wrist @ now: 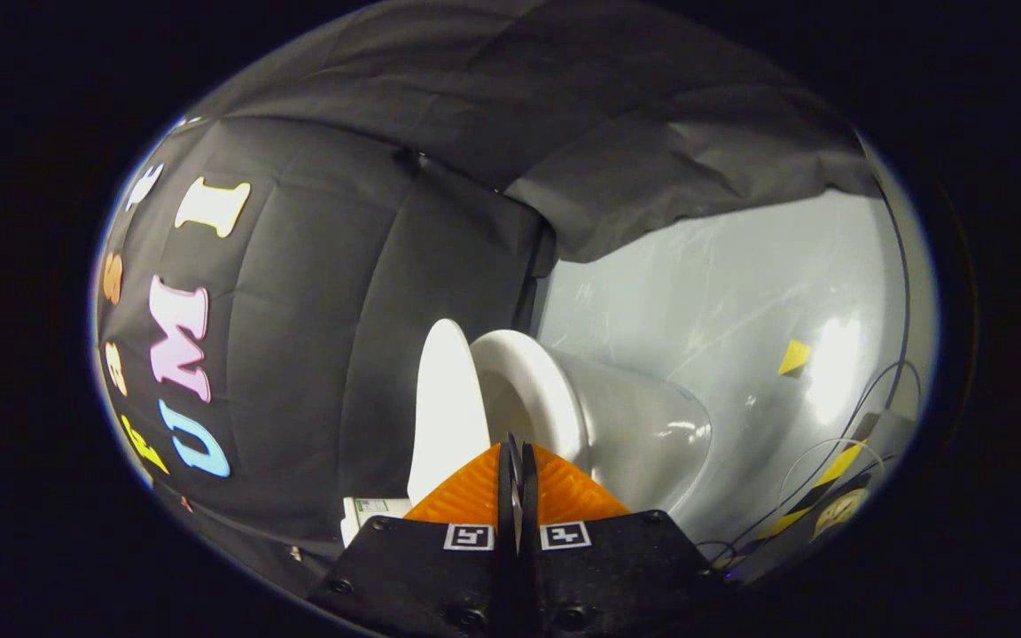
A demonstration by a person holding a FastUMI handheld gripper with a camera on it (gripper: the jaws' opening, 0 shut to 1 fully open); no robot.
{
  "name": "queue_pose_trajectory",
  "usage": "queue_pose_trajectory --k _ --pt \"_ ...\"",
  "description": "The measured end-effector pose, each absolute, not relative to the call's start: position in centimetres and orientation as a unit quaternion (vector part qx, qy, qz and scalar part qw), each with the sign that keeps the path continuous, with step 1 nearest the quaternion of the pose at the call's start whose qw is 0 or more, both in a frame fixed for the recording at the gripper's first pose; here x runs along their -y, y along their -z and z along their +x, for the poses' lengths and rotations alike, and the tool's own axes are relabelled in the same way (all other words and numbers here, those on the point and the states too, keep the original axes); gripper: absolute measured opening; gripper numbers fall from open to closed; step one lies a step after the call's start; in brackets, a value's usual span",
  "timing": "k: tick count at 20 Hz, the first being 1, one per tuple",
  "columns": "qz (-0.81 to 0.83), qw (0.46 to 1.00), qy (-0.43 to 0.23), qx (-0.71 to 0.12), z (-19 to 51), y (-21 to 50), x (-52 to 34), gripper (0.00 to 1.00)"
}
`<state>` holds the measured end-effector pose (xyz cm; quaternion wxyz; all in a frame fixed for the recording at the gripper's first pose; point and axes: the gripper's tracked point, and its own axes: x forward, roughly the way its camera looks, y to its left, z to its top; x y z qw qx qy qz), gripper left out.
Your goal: Open the toilet lid.
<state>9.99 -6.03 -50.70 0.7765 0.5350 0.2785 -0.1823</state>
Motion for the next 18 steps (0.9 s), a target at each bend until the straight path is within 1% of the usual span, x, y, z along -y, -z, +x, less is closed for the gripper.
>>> queue_pose_trajectory --k 7,10,15,18 --pt "0.382 0.872 0.157 -0.263 11.8 40.4 1.4 0.05" --pt "0.290 0.910 0.139 -0.263 13.1 36.6 -1.9 0.05" --pt "0.193 0.944 0.119 -0.240 13.2 31.6 -5.9 0.05" --pt "0.117 0.959 0.113 -0.233 13.6 30.1 -9.1 0.05"
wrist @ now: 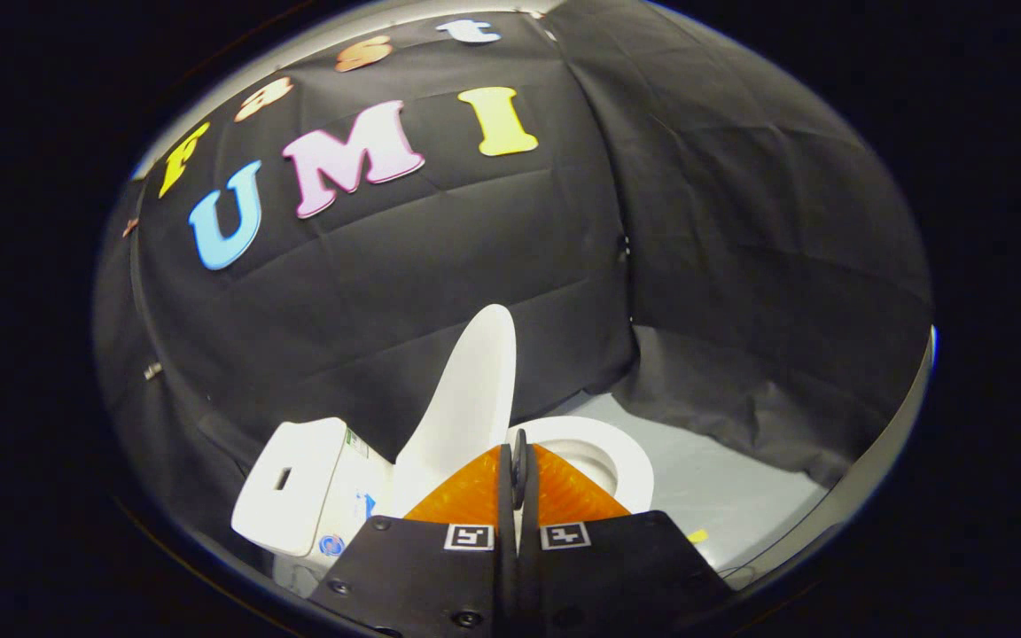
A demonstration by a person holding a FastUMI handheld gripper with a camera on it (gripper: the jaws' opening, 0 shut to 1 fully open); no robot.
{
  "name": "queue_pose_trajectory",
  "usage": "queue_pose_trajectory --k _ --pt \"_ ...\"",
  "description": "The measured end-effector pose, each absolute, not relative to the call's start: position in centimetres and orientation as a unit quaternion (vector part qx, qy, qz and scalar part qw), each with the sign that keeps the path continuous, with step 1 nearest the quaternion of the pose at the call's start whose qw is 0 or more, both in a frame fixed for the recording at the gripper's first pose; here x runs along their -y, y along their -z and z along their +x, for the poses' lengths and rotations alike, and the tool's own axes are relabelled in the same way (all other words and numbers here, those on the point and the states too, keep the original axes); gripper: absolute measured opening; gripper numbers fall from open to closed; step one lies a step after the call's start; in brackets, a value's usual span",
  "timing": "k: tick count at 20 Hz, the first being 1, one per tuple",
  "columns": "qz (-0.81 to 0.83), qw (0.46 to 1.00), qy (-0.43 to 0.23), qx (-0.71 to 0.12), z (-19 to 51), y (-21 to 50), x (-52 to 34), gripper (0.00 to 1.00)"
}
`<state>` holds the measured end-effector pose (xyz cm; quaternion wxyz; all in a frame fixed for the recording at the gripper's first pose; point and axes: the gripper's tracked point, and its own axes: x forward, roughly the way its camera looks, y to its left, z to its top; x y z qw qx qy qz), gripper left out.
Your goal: Open the toilet lid.
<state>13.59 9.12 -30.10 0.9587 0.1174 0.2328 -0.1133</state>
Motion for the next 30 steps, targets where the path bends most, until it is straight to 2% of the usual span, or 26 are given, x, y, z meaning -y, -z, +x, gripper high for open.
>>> queue_pose_trajectory --k 8,17,30 --pt "-0.038 0.978 0.076 -0.188 13.0 25.4 -16.1 0.05" --pt "-0.179 0.974 0.020 -0.134 13.1 22.2 -26.3 0.05" --pt "-0.176 0.974 -0.079 -0.118 12.2 22.4 -38.5 0.05"
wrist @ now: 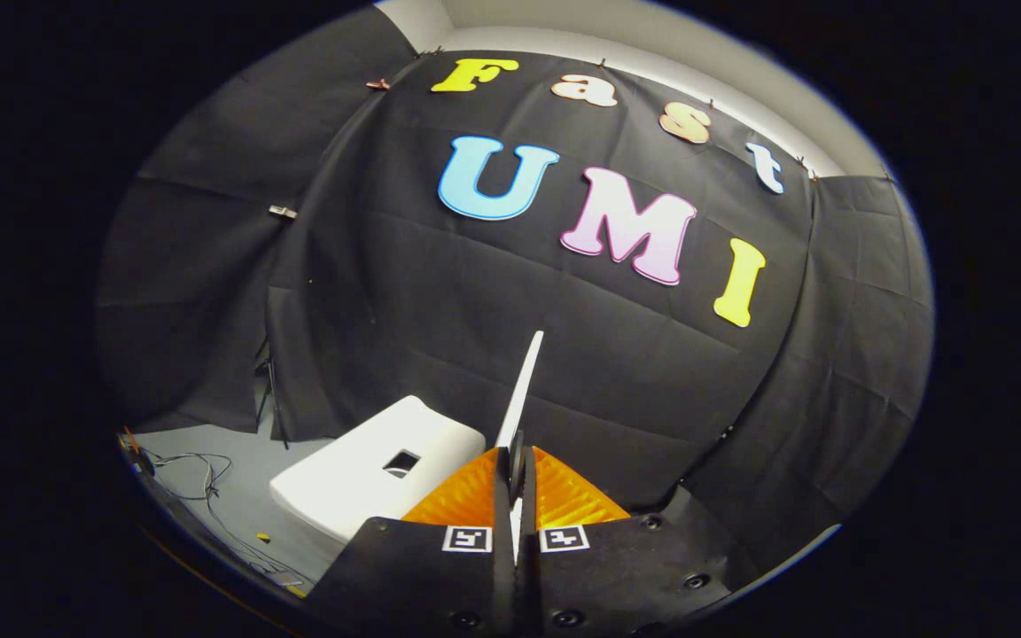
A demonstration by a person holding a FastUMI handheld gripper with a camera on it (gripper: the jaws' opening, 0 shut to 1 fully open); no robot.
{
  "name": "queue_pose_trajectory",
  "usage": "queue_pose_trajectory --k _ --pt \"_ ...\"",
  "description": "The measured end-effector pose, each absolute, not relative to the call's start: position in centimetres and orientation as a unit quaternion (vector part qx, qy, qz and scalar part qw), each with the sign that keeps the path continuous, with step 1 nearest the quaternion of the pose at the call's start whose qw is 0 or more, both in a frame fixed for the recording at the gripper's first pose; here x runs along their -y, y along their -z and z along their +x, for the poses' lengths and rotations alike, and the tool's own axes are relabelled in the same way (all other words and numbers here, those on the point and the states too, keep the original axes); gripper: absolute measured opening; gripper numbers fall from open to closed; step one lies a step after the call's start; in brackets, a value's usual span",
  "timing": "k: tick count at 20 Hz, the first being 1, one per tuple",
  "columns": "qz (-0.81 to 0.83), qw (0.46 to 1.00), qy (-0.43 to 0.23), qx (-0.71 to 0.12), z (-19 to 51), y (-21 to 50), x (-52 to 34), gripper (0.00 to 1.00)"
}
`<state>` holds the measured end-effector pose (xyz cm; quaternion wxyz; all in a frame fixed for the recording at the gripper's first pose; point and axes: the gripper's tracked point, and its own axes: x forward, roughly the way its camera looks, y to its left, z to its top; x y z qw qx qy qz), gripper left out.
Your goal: Open the toilet lid.
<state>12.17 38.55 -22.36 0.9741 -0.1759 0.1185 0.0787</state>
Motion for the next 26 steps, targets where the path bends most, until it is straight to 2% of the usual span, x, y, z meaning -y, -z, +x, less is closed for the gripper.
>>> queue_pose_trajectory --k 7,9,13,16,20,26 --pt "-0.171 0.971 -0.109 -0.124 11.9 23.2 -41.8 0.05" --pt "-0.162 0.969 -0.134 -0.132 11.7 23.5 -43.0 0.08" --pt "-0.153 0.965 -0.154 -0.148 11.0 23.7 -42.4 0.83" --pt "-0.124 0.971 -0.160 -0.126 10.6 20.5 -41.6 0.98" --pt "-0.101 0.976 -0.164 -0.103 10.0 16.0 -38.7 0.99" --pt "-0.078 0.984 -0.140 -0.072 8.8 9.9 -29.5 0.98"
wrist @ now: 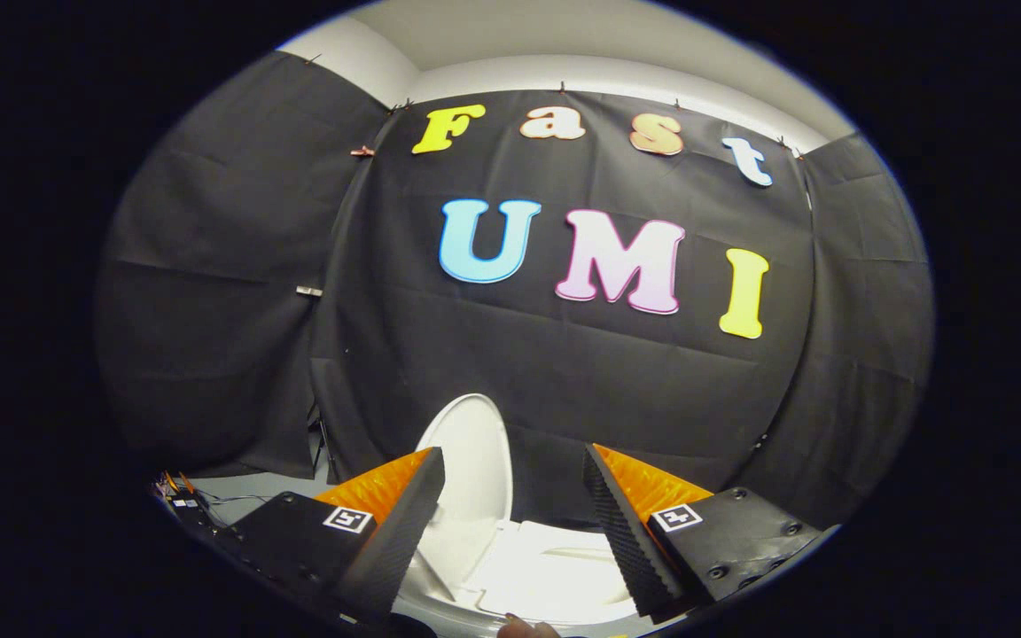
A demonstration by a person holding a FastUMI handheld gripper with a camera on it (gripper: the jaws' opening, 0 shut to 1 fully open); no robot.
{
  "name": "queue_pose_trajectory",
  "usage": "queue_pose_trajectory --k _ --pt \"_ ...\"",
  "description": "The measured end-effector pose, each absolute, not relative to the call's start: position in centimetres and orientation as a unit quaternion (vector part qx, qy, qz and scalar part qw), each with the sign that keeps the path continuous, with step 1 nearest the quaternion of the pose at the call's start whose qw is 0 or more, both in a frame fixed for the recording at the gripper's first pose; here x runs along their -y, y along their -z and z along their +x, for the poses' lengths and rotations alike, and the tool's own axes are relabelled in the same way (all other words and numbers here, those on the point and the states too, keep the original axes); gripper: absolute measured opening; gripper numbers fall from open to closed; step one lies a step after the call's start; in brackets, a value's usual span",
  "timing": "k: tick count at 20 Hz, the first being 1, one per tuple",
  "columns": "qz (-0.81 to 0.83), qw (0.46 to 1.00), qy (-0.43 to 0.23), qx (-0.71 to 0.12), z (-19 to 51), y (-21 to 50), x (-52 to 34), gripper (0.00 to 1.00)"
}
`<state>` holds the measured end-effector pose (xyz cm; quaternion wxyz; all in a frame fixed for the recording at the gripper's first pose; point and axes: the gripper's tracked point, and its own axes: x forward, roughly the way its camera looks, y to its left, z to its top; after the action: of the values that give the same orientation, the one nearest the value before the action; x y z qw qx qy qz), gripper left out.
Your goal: Open the toilet lid.
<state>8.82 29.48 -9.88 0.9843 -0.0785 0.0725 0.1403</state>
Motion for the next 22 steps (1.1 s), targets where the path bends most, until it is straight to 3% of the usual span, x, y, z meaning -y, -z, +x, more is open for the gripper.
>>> queue_pose_trajectory --k 12,22 --pt "-0.037 0.998 -0.021 -0.039 4.9 2.9 -7.2 0.98" --pt "-0.011 0.999 -0.029 -0.007 2.5 -0.2 -3.0 0.98"
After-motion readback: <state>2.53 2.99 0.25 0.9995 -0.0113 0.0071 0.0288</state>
